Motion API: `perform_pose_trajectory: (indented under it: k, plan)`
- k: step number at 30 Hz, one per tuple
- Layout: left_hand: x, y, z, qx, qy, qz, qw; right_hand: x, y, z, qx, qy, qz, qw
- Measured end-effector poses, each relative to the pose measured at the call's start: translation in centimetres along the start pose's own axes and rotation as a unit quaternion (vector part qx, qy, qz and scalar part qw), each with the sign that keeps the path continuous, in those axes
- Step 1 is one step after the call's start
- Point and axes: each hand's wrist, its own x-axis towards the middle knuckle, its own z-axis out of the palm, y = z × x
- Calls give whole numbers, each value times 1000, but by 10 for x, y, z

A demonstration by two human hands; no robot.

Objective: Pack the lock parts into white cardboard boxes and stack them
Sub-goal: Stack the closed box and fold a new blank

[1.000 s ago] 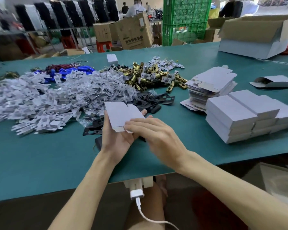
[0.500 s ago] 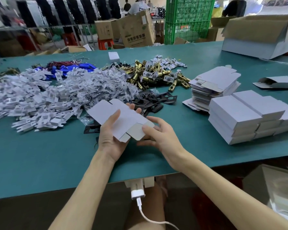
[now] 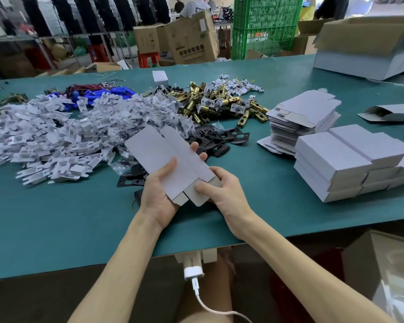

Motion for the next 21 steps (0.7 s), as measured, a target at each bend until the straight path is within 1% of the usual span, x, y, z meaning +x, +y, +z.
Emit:
perform_pose_trajectory:
  k: [5, 14, 18, 21]
  plan:
    - [-3, 2, 4, -12, -11, 12, 1000, -1, 2, 3, 1, 12, -6, 1000]
    - [-6, 3, 7, 39, -12, 29, 999, 2, 9, 0, 51, 30, -3, 998]
    - [-6, 2, 7, 29, -18, 20, 999, 1, 8, -2, 53, 9, 1, 999]
    - [-5, 0, 6, 26, -42, 19, 999, 0, 7, -2, 56, -8, -3, 998]
